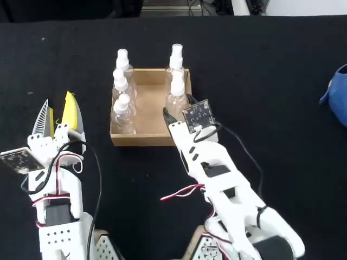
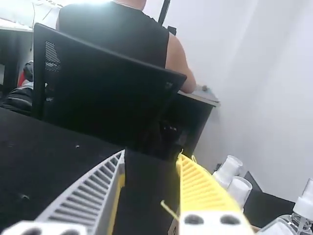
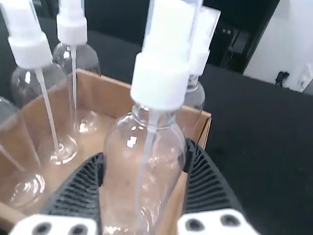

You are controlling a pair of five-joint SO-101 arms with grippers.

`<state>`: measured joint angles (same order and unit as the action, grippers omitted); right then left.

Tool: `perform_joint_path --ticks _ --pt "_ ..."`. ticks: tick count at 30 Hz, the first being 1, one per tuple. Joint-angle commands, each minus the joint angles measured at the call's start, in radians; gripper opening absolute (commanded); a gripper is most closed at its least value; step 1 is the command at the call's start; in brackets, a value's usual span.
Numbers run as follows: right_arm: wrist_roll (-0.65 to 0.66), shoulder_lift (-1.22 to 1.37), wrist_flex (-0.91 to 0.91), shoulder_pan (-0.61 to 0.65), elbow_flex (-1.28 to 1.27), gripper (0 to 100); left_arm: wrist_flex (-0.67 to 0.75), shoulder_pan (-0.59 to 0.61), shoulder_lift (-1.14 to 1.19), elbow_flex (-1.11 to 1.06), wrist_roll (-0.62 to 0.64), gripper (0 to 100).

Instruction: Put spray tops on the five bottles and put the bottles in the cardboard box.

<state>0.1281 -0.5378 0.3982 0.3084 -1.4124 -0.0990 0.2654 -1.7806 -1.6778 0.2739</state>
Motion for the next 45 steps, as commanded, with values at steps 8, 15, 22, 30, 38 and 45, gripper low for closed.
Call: perform_joint_path --ticks 8,15,22,30,38,45 --pt "0.011 0.208 0.356 -0.017 0.012 1.0 -0.002 -0.015 -0.003 -0.022 0.002 3" --pt "0.011 0.315 0.463 -0.017 0.002 1.0 0.0 -0.015 -0.003 -0.022 0.002 3" --pt "0.012 0.355 0.471 -0.017 0.01 1.1 0.0 -0.015 -0.003 -0.022 0.002 3" --pt "0.012 0.397 0.471 -0.017 0.047 1.1 0.0 -0.015 -0.003 -0.022 0.002 3" --pt "0.012 0.404 0.471 -0.017 0.045 1.3 0.0 -0.015 -0.003 -0.022 0.002 3" --pt "0.012 0.397 0.471 -0.011 0.028 12.4 0.002 -0.015 -0.003 -0.022 0.002 3"
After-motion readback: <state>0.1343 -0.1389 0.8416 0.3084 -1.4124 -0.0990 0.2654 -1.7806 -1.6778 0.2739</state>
